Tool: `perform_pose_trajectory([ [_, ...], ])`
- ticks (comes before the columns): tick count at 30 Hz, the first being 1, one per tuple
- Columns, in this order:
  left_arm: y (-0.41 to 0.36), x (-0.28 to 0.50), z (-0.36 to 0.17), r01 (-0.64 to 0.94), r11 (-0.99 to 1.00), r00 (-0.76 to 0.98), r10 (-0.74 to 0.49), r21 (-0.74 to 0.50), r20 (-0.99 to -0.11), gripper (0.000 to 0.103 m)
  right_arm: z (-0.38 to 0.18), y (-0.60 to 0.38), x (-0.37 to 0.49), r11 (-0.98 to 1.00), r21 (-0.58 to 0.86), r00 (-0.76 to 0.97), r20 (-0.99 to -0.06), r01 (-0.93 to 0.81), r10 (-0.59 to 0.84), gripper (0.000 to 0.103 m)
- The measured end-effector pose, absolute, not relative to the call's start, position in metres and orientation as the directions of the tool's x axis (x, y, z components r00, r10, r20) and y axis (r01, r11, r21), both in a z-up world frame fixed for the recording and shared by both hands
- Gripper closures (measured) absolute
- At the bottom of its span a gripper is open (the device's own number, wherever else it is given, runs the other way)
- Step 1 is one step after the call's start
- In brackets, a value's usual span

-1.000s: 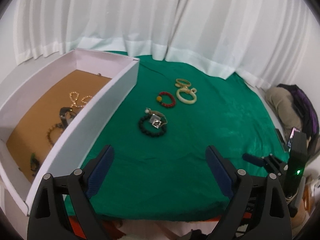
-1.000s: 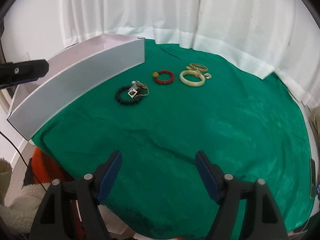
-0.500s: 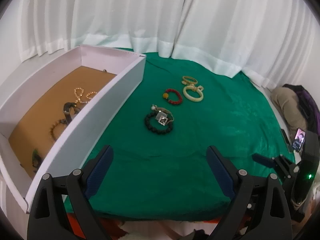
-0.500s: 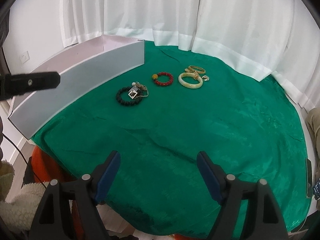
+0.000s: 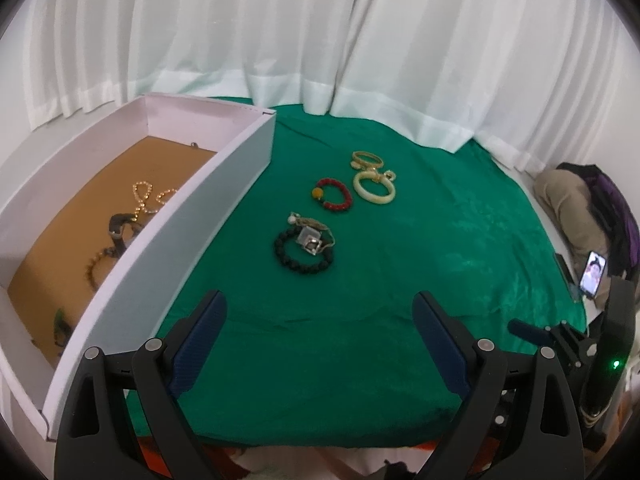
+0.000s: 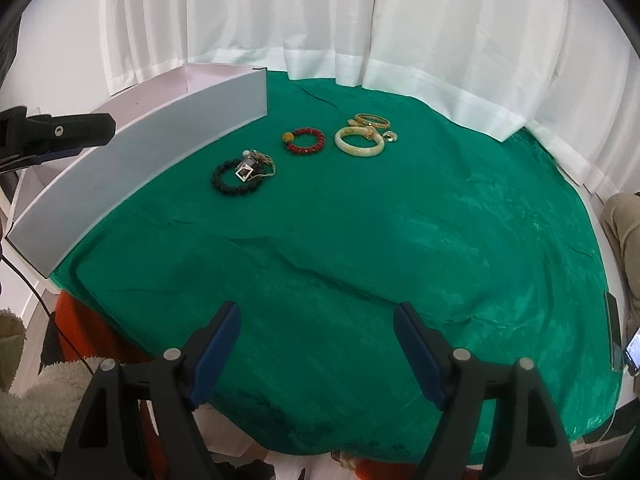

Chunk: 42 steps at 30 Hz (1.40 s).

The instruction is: Organize jewelry

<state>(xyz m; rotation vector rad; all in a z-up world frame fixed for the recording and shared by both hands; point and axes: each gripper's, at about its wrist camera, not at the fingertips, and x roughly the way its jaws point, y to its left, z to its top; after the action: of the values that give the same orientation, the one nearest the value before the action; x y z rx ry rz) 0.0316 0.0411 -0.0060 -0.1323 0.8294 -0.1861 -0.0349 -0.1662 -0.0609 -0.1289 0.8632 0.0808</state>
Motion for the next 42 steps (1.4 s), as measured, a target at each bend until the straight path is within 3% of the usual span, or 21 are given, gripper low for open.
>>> perform_pose_trajectory([
  [18,0.056,0.025,-0.011,0.041,0.984,0.665,-0.157,-0.175,-0.730,0.007,-0.057,-0.153,-0.032,0.980,-0.060,0.667,-0.740,-0.190,0.084,0.023],
  [27,0.067,0.037,-0.033,0.053,0.963,0.641,-0.236,-0.264,-0.731,0.007,-0.062,-0.172,-0.033,0.989,-0.016,0.669,-0.739,-0.144,0.086,0.023],
  [42,0.018,0.127,-0.063,0.187,0.969,0.575,-0.243,-0.163,-0.782,0.010,-0.071,-0.188,-0.036,0.992,0.025,0.649,-0.754,-0.127,0.103,0.023],
])
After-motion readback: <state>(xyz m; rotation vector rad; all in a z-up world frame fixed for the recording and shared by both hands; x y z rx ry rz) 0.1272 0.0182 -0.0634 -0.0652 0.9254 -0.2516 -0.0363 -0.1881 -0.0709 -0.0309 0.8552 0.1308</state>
